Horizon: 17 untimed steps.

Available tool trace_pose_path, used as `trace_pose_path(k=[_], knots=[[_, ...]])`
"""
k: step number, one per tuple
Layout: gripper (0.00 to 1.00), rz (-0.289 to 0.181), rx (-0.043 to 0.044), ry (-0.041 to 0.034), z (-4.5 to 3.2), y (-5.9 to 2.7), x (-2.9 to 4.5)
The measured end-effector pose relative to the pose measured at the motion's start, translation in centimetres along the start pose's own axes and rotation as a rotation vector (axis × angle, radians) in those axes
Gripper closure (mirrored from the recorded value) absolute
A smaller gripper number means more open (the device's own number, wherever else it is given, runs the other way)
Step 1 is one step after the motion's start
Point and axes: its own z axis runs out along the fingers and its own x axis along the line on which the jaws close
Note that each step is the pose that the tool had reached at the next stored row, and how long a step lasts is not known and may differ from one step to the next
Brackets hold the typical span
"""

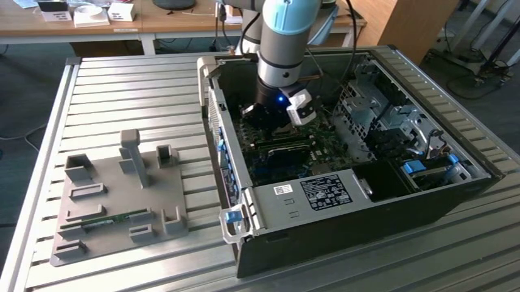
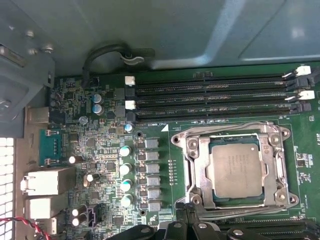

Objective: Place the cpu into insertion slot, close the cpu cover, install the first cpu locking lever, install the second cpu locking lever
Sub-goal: 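Install the second cpu locking lever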

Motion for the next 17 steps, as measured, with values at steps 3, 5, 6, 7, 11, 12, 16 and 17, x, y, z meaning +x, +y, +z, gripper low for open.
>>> trace_pose_path(k=[3,5,6,7,11,12,16,17], knots=[[0.89,0.0,0.0002,0.0005,0.14,-0.03,0.04],[0.89,0.0,-0.0012,0.0001,0.28,-0.02,0.06],[0.89,0.0,-0.0021,0.0,0.33,-0.02,0.08],[0.89,0.0,-0.0033,0.0001,0.36,-0.02,0.11],[0.89,0.0,-0.0061,0.0006,0.44,-0.03,0.21],[0.89,0.0,-0.0065,0.0006,0.46,-0.04,0.25],[0.89,0.001,-0.0107,0.001,0.49,-0.05,0.44],[0.89,0.0,-0.0109,0.001,0.49,-0.05,0.44]])
